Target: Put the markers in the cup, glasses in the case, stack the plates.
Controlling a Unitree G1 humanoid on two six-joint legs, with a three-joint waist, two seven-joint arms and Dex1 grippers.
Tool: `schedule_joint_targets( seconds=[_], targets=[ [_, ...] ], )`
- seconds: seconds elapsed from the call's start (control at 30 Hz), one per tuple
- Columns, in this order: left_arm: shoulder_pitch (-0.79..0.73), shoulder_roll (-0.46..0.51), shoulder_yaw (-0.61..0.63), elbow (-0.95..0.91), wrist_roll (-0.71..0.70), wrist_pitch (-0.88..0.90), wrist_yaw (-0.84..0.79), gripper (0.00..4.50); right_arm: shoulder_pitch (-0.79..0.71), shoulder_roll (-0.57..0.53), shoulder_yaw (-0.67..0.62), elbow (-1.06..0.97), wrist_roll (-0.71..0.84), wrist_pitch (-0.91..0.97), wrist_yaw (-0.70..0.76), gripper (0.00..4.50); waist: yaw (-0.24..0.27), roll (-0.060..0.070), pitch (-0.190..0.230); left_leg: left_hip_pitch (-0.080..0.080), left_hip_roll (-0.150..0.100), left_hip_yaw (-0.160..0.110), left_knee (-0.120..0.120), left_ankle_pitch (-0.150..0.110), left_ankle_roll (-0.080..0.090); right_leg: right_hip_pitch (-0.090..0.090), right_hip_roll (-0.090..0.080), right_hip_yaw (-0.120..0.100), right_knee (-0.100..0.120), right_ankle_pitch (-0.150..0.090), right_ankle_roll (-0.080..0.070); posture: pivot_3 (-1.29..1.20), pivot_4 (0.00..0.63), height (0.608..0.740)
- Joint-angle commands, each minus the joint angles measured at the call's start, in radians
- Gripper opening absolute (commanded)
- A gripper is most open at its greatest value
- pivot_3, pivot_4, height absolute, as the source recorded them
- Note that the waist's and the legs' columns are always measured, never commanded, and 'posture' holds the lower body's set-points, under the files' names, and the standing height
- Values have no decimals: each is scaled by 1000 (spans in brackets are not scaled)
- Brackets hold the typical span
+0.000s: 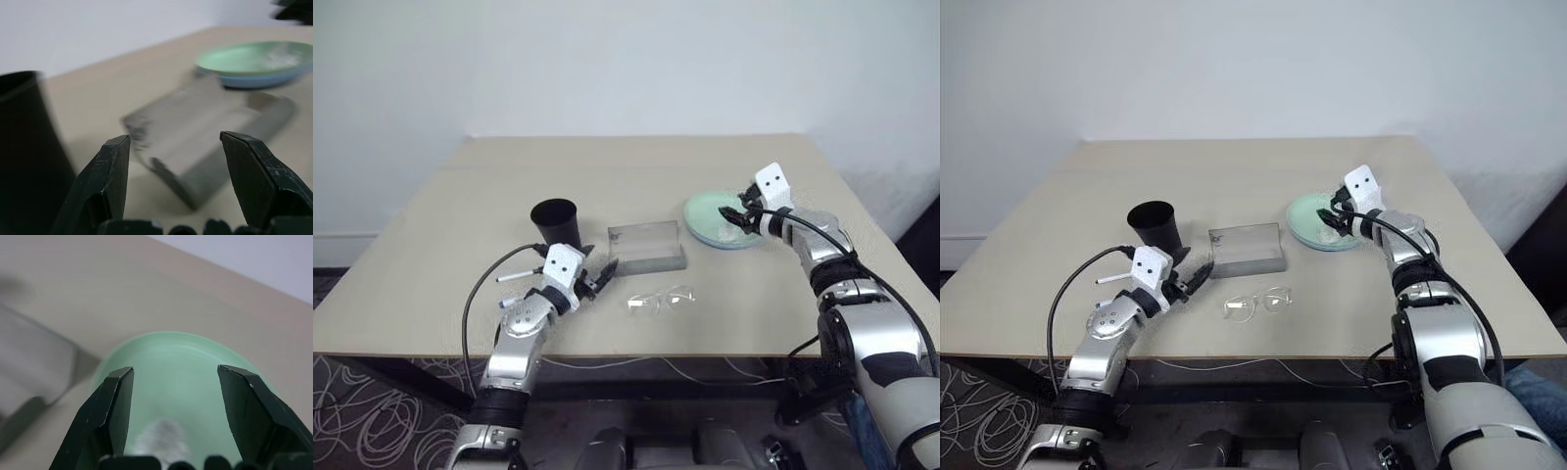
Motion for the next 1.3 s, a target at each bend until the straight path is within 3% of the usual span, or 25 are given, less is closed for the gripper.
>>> schedule_joint_targets(
  seconds=[0.03,0.27,0.77,1.07,1.3],
  targets=[
    [-64,57,-36,-49,-74,71,-182,3092,22,-4,-14,-101,29,-11,39,2950,0,0,0,0,0,0,0,0,0,0,0,0,0,0,0,0,0,740],
    [-239,170,-140,66,-109,212,-516,3092,90,14,-19,-207,48,22,42,2950,-1,1,0,0,0,-1,0,0,0,0,1,0,1,-1,-1,0,0,740],
    [-679,84,-329,639,97,73,-860,3092,244,56,-51,-420,92,77,-50,2950,0,-1,1,0,0,-1,0,1,1,0,0,0,-1,0,1,0,0,740],
    [-862,10,-340,915,197,36,-951,3092,441,138,-65,-720,158,154,-141,2950,1,-2,2,-1,0,-2,0,1,1,-1,0,0,0,-1,3,0,0,740],
    [-890,-1,-365,965,249,-12,-981,3092,648,150,-76,-1013,256,249,-136,2950,4,-4,3,-1,-1,-2,1,1,1,0,-1,0,0,-2,4,0,0,740]
  ],
)
